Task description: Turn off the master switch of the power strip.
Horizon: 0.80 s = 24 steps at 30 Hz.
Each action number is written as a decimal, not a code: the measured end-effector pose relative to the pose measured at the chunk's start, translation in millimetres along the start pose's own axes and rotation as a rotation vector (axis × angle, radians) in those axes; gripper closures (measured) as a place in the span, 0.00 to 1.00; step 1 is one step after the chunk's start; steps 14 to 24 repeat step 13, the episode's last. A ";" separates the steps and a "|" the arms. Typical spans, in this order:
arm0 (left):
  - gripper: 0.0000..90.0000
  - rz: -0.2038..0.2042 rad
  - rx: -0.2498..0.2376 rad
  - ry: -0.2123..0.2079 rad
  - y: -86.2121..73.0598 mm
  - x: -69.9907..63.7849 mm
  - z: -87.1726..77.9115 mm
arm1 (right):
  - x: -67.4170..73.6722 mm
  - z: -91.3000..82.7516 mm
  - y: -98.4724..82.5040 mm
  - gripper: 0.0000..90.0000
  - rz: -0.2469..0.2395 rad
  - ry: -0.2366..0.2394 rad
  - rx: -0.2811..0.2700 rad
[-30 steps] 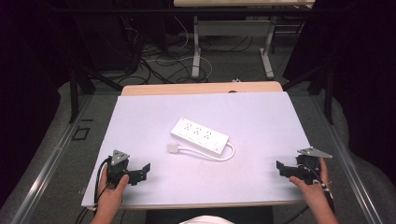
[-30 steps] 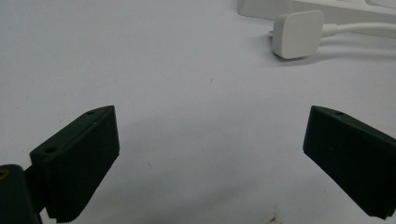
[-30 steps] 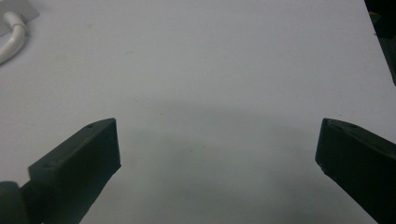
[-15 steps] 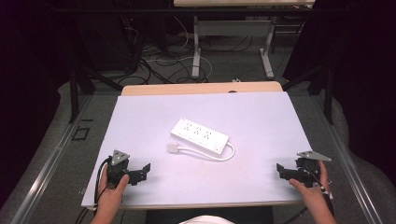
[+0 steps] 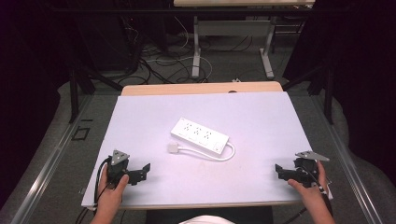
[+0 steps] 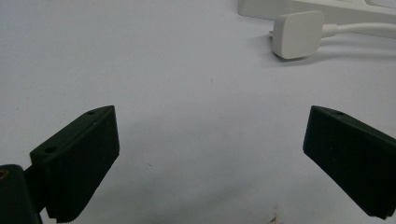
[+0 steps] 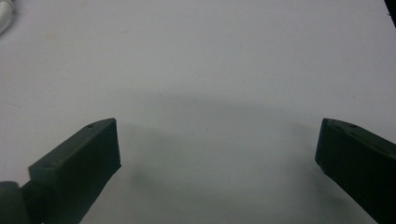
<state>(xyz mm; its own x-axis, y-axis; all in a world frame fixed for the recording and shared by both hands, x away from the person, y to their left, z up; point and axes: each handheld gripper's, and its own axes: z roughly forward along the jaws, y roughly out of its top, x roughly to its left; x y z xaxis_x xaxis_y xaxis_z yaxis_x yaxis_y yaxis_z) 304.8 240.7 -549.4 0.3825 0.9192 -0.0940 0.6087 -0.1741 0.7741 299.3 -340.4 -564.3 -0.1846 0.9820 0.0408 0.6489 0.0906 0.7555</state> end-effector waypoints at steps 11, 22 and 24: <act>0.04 -0.002 0.005 0.000 -0.4 0.5 -0.8 | -0.5 0.1 0.4 0.00 -0.002 -0.001 -0.001; 0.04 -0.003 0.007 -0.001 -0.4 0.5 -0.5 | -0.6 0.1 0.6 0.00 -0.004 -0.004 0.000; 0.04 -0.003 0.007 -0.001 -0.4 0.5 -0.5 | -0.6 0.1 0.6 0.00 -0.004 -0.004 0.000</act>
